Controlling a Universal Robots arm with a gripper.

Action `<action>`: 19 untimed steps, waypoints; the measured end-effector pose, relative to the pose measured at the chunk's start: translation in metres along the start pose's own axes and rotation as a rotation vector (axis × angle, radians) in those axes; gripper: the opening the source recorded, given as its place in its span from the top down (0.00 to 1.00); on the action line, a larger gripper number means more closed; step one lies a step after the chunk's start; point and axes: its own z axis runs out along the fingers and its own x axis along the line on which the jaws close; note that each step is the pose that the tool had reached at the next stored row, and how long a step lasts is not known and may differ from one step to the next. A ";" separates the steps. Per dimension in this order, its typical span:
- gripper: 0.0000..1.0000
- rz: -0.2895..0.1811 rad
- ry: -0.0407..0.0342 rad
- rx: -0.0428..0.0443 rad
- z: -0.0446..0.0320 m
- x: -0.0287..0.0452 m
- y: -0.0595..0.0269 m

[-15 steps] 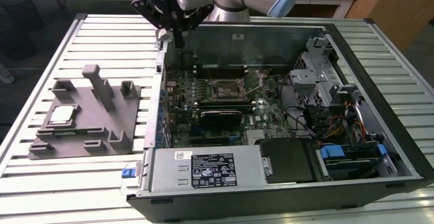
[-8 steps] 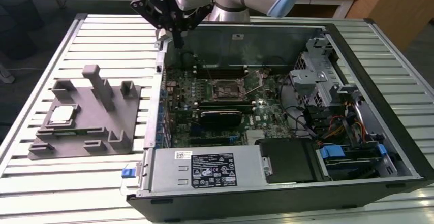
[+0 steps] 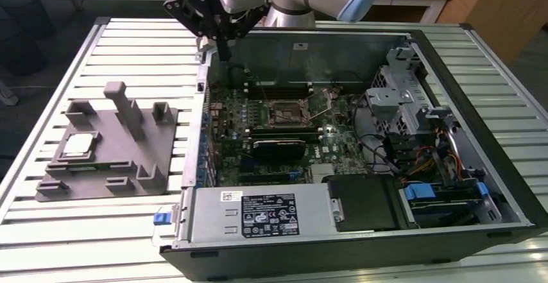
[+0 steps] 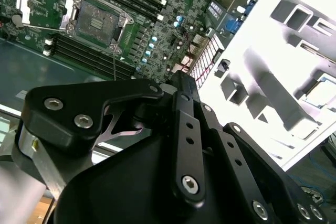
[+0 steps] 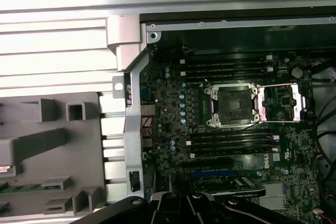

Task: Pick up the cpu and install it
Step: 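Reach for the cpu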

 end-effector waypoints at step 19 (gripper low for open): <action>0.89 0.000 0.0000 0.0000 0.0005 0.0042 -0.0003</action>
